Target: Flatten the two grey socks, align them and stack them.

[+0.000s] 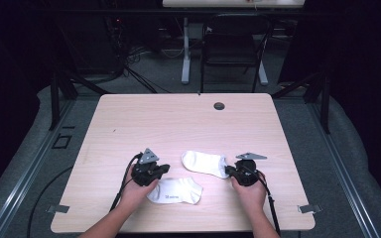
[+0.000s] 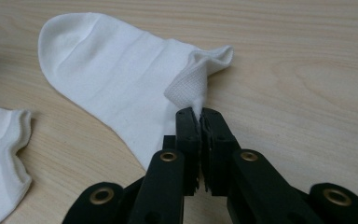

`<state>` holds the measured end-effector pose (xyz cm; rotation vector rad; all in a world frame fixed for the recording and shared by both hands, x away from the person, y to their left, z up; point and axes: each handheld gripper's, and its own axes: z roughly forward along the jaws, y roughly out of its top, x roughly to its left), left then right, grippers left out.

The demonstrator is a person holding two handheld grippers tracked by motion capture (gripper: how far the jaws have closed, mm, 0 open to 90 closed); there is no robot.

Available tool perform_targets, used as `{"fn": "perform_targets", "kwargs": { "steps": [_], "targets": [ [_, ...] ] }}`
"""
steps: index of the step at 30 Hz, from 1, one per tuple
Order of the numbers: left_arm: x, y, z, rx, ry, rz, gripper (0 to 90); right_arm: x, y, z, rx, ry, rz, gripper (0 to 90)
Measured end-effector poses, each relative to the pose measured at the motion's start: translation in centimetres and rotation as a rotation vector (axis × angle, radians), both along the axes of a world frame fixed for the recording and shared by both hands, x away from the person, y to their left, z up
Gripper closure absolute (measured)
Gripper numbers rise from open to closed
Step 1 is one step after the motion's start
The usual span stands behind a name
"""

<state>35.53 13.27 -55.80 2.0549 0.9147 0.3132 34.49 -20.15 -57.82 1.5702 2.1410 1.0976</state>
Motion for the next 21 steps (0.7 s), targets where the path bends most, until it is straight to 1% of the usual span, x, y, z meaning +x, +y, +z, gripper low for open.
{"fn": "perform_targets", "kwargs": {
  "steps": [1,2,4,5,6,7,8,10,11,12,13,14,15,16,17,18,20,21],
  "targets": [
    [0.0,0.0,0.0,0.0,0.0,0.0,90.0,0.0,0.0,0.0,0.0,0.0,0.0,86.6],
    [0.5,-0.6,0.1,0.003,-0.004,0.001,90.0,0.1,0.3,0.0,-0.003,-0.006,0.016,87.0],
    [0.7,-0.9,0.2,-0.003,-0.002,0.003,90.0,0.1,0.4,-0.1,-0.006,-0.006,0.02,87.1],
    [1.0,-1.2,0.3,-0.012,-0.006,0.003,90.0,0.2,0.4,-0.1,-0.012,-0.009,0.023,87.2],
    [1.4,-1.7,0.3,-0.015,-0.003,0.004,90.0,0.3,0.5,-0.2,-0.008,-0.009,0.024,87.2],
    [1.4,-1.7,0.3,-0.015,-0.003,0.004,90.0,0.3,0.5,-0.2,-0.008,-0.009,0.024,87.2],
    [1.8,-2.1,0.2,-0.002,-0.007,0.003,90.0,0.3,0.6,-0.2,-0.008,-0.01,0.021,87.2],
    [2.5,-2.8,0.0,-0.004,-0.013,0.003,90.0,0.3,0.6,-0.2,-0.006,-0.008,0.02,87.2],
    [2.7,-3.0,0.0,0.0,-0.009,0.004,90.0,0.3,0.6,-0.2,-0.005,-0.008,0.019,87.2],
    [3.4,-3.8,-0.2,0.011,0.001,0.0,90.0,0.3,0.6,-0.2,-0.005,-0.008,0.018,87.2],
    [3.4,-3.8,-0.2,0.011,0.001,0.0,90.0,0.3,0.6,-0.2,-0.005,-0.008,0.018,87.2],
    [3.7,-4.4,-0.3,0.012,0.001,-0.004,90.0,0.3,0.5,-0.2,-0.001,-0.003,0.021,87.2],
    [3.7,-4.4,-0.3,0.012,0.001,-0.004,90.0,0.3,0.5,-0.2,-0.001,-0.003,0.021,87.2],
    [4.1,-5.2,-0.6,0.054,0.029,-0.017,90.0,0.3,0.6,-0.3,0.002,0.003,0.035,87.1],
    [4.2,-5.5,-1.0,0.08,0.027,-0.02,90.0,0.2,0.7,-0.3,0.004,-0.003,0.037,87.1],
    [4.4,-5.6,-1.2,0.094,0.034,-0.014,90.0,0.2,0.8,-0.3,0.001,-0.001,0.043,87.1],
    [4.7,-5.5,-1.7,0.116,0.064,0.002,90.0,0.2,0.8,-0.3,0.004,-0.001,0.043,87.1],
    [4.7,-5.5,-1.7,0.116,0.064,0.002,90.0,0.3,0.8,-0.3,0.008,0.002,0.043,87.1]
  ]
}}
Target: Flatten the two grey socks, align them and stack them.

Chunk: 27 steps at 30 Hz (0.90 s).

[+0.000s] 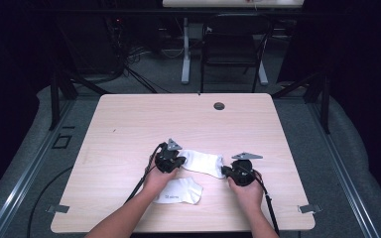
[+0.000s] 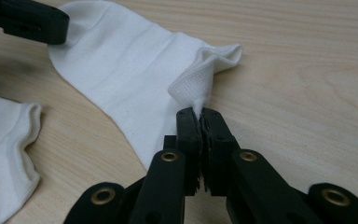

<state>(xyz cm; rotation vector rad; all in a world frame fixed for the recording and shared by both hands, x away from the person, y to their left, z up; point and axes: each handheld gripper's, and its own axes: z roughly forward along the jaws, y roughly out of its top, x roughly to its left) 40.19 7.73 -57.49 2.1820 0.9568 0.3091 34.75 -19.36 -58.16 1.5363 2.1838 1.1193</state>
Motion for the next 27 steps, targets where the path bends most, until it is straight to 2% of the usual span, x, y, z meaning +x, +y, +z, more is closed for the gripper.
{"fn": "perform_targets", "kwargs": {
  "steps": [3,5,6,7,11,16,20,21,22,23,27],
  "targets": [
    [-0.1,0.4,-0.1,-0.013,0.02,0.017,90.0,0.0,0.1,0.0,0.001,-0.003,-0.005,87.1],
    [-0.6,0.6,0.0,0.016,0.009,0.01,90.0,0.1,0.3,0.0,0.001,-0.005,-0.004,87.2],
    [-0.6,0.6,0.0,0.016,0.009,0.01,90.0,0.1,0.3,0.0,0.001,-0.005,-0.004,87.2],
    [-0.8,0.7,-0.1,0.016,-0.008,0.019,90.0,0.2,0.4,-0.1,0.001,-0.002,0.004,87.2],
    [-1.4,1.8,-0.2,-0.002,0.003,0.02,90.0,0.2,0.7,-0.2,0.026,0.001,0.0,87.2],
    [-2.0,2.7,-0.2,0.011,-0.003,0.025,90.0,0.4,1.3,-0.3,0.05,0.008,0.013,87.3],
    [-2.3,4.1,-0.1,0.006,0.012,0.039,90.0,0.6,2.5,-0.1,0.026,0.01,0.045,87.3],
    [-2.5,4.6,-0.2,0.007,0.006,0.052,90.0,0.7,3.3,0.0,0.007,0.007,0.071,87.3],
    [-2.5,4.6,-0.2,0.007,0.006,0.052,90.0,0.7,3.3,0.0,0.007,0.007,0.071,87.3],
    [-2.7,5.3,-0.2,0.004,0.01,0.066,90.0,0.7,4.1,0.2,-0.001,0.004,0.089,87.3],
    [-3.0,6.3,-0.1,0.0,0.023,0.074,89.6,0.7,5.2,0.1,-0.019,0.01,0.103,87.3]
  ]
}}
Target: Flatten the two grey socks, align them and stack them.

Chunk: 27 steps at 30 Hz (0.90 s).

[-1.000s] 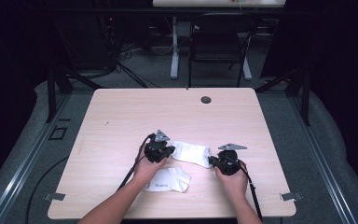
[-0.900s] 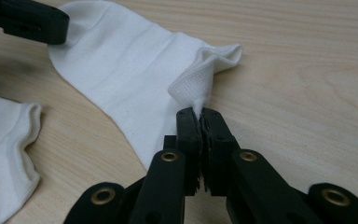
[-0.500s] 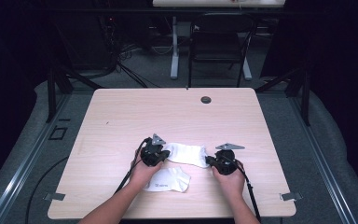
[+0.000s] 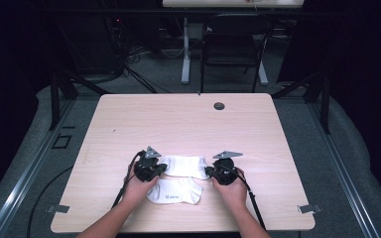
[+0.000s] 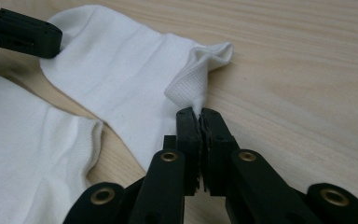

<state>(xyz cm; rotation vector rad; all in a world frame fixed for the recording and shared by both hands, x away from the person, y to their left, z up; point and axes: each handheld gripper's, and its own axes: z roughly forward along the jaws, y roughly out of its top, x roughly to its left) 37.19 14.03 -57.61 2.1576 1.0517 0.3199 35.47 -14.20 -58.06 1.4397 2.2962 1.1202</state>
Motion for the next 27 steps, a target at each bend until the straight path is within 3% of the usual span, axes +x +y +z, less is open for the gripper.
{"fn": "perform_targets", "kwargs": {
  "steps": [7,11,16,18,27],
  "targets": [
    [-0.1,0.8,0.2,-0.032,0.013,0.017,83.4,0.1,0.0,0.0,0.019,0.008,-0.002,81.9],
    [-0.2,1.3,1.1,-0.065,-0.025,0.024,80.3,-0.1,-0.5,0.7,0.021,-0.012,-0.007,76.3],
    [0.5,1.8,2.2,-0.06,-0.057,0.034,69.6,0.1,-0.8,2.3,0.001,-0.058,-0.007,69.5],
    [1.1,2.0,2.4,-0.069,-0.063,0.046,69.1,0.2,-0.8,2.4,0.003,-0.055,-0.008,68.9],
    [2.5,1.7,1.3,-0.036,-0.015,0.068,61.5,1.9,0.6,2.3,0.011,-0.047,-0.008,59.0]
  ]
}}
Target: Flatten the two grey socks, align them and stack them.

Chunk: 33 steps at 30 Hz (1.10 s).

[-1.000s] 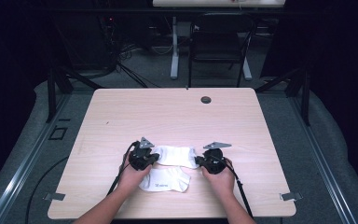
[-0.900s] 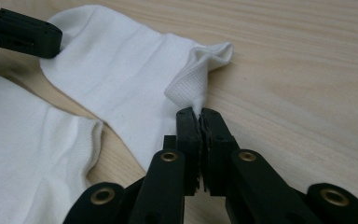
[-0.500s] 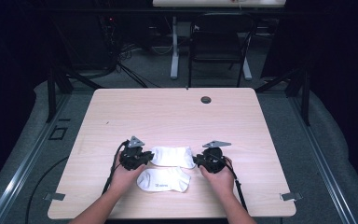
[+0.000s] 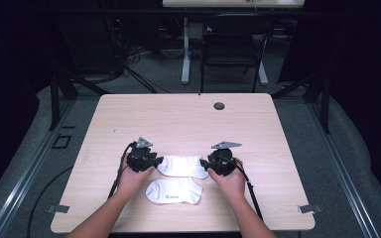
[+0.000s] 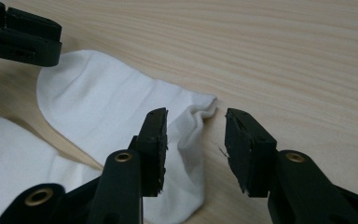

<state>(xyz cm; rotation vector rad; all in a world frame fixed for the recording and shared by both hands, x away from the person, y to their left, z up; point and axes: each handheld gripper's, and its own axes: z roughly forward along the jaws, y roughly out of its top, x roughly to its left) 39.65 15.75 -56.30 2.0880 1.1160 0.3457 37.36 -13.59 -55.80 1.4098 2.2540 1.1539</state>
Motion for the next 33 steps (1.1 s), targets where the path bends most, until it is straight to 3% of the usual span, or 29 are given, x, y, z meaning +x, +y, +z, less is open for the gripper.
{"fn": "perform_targets", "kwargs": {
  "steps": [6,9,10,11,14,15,23,29,33],
  "targets": [
    [0.2,-0.1,-0.4,-0.001,0.01,0.003,61.2,0.0,0.9,0.3,0.003,-0.02,0.01,57.7],
    [0.4,-0.2,-0.7,0.004,0.026,0.002,65.6,0.3,1.6,0.2,-0.04,-0.018,0.016,58.3],
    [0.4,-0.3,-0.8,0.008,0.025,0.005,67.0,0.5,1.7,0.0,-0.059,-0.008,0.02,60.6],
    [0.5,-0.4,-1.0,0.019,0.033,0.007,69.3,0.8,1.8,-0.4,-0.092,0.011,0.02,70.6],
    [0.5,-0.5,-1.2,0.033,0.033,-0.009,72.1,0.8,1.8,-0.7,-0.105,0.021,0.019,80.8],
    [0.4,-0.6,-1.2,0.038,0.034,-0.012,76.8,0.9,1.5,-0.9,-0.124,0.036,0.016,85.3],
    [0.2,-0.8,-1.2,0.038,0.033,-0.029,88.7,1.0,0.9,-1.2,-0.096,0.065,0.01,85.8],
    [0.2,-0.6,-1.1,0.036,0.037,-0.031,89.2,0.9,0.6,-1.0,-0.07,0.062,0.011,85.2],
    [0.2,-0.6,-1.2,0.035,0.031,-0.028,89.3,1.0,0.4,-1.2,-0.065,0.088,0.012,80.3]
  ]
}}
